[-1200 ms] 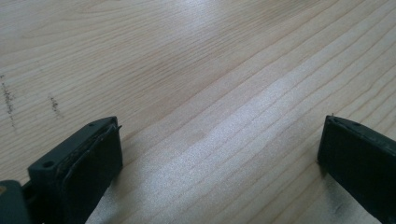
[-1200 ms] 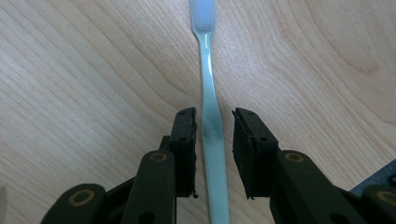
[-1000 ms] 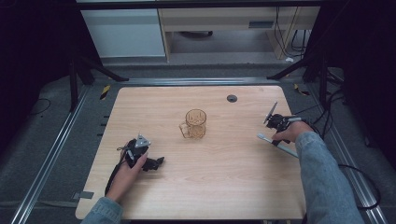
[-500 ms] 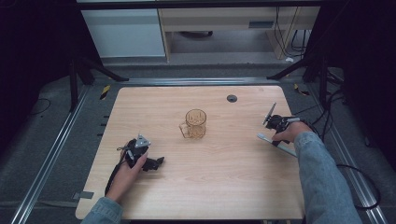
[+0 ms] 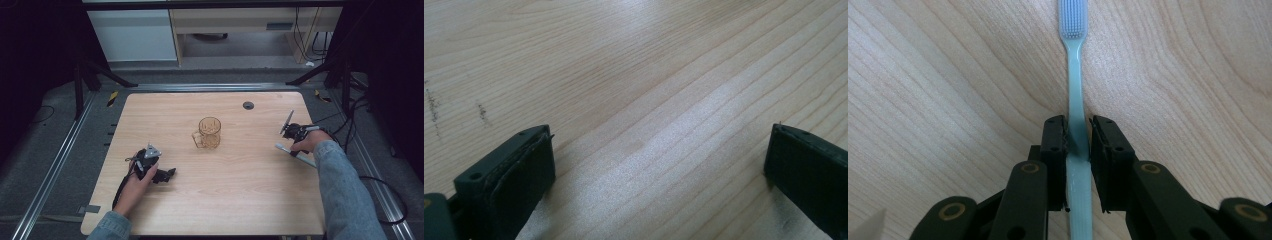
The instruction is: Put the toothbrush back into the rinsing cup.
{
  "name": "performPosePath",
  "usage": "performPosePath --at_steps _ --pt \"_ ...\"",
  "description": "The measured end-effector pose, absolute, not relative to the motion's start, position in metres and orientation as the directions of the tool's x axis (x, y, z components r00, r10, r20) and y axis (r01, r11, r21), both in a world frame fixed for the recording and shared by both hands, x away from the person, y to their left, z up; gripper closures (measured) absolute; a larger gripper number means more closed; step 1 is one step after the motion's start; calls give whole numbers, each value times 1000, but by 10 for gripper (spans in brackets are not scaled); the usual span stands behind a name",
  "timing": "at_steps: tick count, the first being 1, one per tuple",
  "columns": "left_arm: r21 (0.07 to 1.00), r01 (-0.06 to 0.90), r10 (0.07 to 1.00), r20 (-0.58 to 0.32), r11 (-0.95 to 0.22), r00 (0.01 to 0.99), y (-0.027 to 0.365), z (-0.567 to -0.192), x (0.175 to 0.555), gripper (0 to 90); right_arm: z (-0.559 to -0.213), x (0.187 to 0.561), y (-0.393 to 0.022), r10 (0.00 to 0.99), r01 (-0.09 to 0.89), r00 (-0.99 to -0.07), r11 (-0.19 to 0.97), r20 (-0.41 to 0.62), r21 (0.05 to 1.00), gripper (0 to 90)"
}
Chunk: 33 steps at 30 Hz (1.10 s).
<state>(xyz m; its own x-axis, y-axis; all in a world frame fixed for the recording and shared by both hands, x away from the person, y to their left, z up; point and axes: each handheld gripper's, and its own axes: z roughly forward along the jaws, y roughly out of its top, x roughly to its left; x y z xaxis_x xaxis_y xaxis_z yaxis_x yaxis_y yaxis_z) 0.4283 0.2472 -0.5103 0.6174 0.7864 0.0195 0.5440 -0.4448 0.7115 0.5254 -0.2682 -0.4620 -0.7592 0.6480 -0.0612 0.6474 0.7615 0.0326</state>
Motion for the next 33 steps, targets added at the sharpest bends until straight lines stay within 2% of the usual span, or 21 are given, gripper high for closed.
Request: performPosePath --at_steps 33 --pt "710 543 785 21 -447 619 247 -510 428 0 -466 525 -272 629 629 -776 777 -39 21 790"
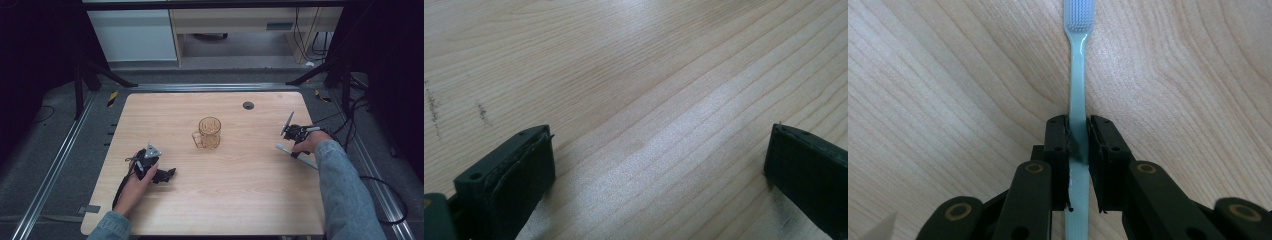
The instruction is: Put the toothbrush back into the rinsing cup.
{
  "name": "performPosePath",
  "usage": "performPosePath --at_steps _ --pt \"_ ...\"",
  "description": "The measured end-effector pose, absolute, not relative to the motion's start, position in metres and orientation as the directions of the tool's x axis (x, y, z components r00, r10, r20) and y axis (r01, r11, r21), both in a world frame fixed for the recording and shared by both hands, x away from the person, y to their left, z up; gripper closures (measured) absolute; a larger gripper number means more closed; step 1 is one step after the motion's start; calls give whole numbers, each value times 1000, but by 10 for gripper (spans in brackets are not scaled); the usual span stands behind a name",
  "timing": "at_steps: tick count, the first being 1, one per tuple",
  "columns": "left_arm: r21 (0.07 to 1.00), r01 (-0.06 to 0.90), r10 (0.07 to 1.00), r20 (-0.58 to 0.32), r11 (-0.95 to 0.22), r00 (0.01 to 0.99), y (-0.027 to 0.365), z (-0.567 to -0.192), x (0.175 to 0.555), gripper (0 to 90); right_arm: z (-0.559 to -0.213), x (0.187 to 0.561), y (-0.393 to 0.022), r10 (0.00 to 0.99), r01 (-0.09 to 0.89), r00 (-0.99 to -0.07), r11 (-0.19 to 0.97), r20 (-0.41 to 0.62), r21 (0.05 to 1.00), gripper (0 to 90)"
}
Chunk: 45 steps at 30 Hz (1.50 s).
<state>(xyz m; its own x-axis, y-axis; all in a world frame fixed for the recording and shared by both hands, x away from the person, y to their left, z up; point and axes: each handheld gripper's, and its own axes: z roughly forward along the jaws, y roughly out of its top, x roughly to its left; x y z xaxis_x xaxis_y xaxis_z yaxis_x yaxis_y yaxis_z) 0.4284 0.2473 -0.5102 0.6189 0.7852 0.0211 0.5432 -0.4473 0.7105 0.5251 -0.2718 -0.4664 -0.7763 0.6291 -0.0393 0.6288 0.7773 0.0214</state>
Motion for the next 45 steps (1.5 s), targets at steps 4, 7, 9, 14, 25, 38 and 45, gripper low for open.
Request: performPosePath --at_steps 4,7,9,14,25,38,45 --pt "711 544 786 20 -445 617 247 -510 428 0 -466 525 -272 627 627 -778 779 -39 22 790" --pt "711 544 786 20 -446 618 247 -510 428 0 -467 525 -273 618 618 -785 786 -38 23 791" --pt "710 544 786 21 -447 618 247 -510 428 0 -466 525 -273 618 617 -785 786 -37 23 791" --pt "711 544 786 20 -446 618 247 -510 428 0 -462 524 -271 628 627 -778 778 -25 43 792" --pt "710 544 786 21 -447 618 247 -510 428 0 -430 512 -246 620 605 -784 775 -28 182 793" --pt "710 542 785 23 -449 620 247 -510 428 0 -412 499 -207 583 554 -812 786 -30 273 794" --pt "710 543 785 22 -448 619 247 -510 428 0 -407 495 -191 572 537 -820 782 -24 318 794"
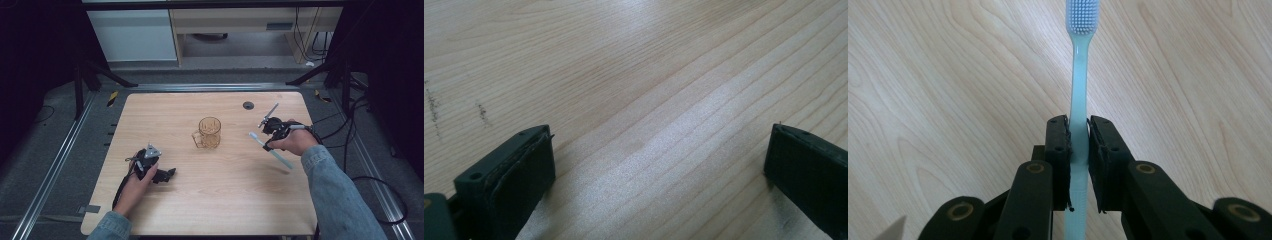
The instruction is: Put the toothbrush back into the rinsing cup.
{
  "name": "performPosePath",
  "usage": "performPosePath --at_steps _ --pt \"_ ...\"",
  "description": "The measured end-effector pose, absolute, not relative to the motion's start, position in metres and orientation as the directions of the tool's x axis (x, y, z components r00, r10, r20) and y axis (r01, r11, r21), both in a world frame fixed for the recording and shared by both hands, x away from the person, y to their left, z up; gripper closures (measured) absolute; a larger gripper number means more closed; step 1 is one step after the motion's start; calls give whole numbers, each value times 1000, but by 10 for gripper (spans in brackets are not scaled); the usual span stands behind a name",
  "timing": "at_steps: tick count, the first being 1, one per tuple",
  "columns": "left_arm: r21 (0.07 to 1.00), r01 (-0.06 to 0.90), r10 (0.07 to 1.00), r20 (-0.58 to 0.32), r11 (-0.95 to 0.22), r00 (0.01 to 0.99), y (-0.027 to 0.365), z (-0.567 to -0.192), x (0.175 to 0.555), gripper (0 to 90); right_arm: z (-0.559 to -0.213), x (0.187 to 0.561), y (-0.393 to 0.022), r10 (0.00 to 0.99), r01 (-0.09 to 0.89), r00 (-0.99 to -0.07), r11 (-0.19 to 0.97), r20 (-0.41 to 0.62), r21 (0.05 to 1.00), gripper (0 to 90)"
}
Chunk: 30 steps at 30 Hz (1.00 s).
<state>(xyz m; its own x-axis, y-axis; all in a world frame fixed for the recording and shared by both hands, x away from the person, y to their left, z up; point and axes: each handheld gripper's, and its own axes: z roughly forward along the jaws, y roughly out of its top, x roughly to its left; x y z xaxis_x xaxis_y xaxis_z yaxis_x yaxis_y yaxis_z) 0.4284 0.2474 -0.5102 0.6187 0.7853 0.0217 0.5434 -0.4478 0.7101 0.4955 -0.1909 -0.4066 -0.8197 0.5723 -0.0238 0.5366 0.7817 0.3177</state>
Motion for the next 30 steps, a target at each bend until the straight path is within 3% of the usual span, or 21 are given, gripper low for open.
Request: performPosePath --at_steps 30 --pt "710 543 785 23 -449 619 247 -510 428 0 -392 476 -116 518 448 -855 733 8 512 794"
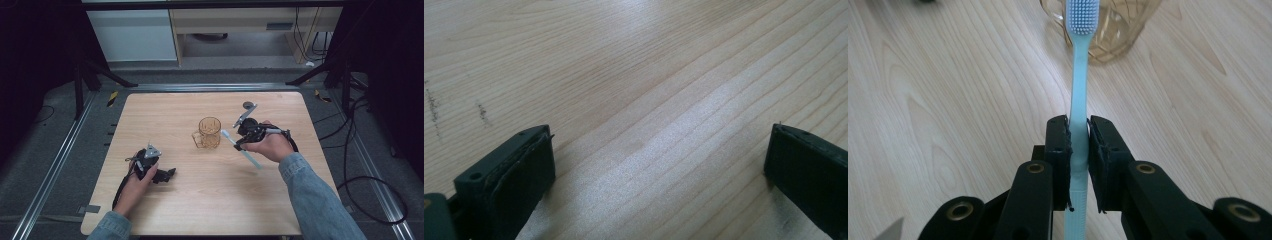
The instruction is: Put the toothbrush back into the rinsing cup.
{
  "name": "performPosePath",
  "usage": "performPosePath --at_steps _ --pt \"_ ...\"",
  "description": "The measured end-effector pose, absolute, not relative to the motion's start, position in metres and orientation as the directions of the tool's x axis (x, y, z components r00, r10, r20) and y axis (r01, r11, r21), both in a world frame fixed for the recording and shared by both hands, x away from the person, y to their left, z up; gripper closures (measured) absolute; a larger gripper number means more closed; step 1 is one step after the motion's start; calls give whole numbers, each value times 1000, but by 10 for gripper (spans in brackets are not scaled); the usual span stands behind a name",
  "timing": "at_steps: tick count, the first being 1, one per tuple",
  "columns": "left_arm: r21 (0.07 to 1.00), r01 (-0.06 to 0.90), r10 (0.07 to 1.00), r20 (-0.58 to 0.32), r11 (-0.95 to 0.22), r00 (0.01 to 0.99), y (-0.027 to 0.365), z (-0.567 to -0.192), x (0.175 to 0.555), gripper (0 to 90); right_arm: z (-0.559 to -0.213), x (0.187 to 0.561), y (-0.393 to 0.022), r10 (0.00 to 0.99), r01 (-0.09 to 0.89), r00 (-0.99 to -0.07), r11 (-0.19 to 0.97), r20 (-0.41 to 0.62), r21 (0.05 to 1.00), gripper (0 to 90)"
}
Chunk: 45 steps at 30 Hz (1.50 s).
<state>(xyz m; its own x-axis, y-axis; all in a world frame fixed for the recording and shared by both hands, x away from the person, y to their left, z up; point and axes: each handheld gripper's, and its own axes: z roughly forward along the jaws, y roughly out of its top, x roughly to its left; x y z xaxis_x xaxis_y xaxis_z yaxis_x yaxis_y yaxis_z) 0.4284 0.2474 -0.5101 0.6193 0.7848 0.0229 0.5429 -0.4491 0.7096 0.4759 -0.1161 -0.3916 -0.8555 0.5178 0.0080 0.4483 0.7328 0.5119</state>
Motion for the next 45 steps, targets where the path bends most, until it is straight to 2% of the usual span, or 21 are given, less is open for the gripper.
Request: performPosePath --at_steps 19,45 --pt "710 543 785 21 -448 619 247 -510 428 0 -387 471 -80 542 440 -840 653 25 616 794" --pt "711 544 786 20 -446 618 247 -510 428 0 -384 467 -50 544 395 -839 601 7 695 794"
